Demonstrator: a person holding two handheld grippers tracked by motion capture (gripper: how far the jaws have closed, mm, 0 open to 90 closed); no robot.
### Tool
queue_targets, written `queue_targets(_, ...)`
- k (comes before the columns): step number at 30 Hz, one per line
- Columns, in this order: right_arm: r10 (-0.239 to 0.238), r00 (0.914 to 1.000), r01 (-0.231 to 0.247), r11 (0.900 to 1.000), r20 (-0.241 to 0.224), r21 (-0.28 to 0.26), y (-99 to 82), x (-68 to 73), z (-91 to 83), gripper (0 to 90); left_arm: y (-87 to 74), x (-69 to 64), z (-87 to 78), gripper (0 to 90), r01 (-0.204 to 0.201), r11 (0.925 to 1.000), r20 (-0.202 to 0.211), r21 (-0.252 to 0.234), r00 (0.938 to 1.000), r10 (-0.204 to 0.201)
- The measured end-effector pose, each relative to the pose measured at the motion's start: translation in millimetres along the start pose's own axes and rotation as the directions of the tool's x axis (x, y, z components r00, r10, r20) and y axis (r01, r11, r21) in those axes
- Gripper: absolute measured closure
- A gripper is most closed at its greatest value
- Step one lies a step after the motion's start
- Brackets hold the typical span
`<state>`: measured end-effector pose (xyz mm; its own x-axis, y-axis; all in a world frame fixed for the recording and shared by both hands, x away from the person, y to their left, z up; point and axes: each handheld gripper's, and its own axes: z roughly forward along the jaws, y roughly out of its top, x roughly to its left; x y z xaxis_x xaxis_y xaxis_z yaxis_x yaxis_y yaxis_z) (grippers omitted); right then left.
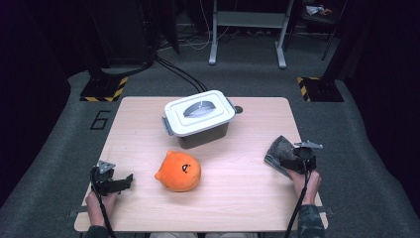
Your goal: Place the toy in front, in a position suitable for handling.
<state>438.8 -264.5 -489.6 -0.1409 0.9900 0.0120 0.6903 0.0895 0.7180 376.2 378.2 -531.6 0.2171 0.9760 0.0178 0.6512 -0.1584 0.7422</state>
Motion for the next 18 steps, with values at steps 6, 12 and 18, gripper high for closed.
queue_targets(6,-0.05,0.9969,0.049,0.9987,-0.061,-0.016,-1.7,8.6,-21.0,10.9,0.0,0.1,0.0,8.5,-0.001,1.0,0.0,0.0,1.0,0.001)
queue_targets(12,-0.127,0.9854,0.122,0.9915,-0.114,-0.046,-12.2,27.9,-39.3,5.5,0.0,-0.1,0.0,8.5,-0.001,1.0,-0.001,0.0,1.0,0.001)
queue_targets(18,-0.174,0.9757,0.165,0.9833,-0.134,-0.078,-31.4,43.7,-45.1,4.8,0.1,0.2,-0.1,8.5,0.0,1.0,0.0,0.002,1.0,0.0)
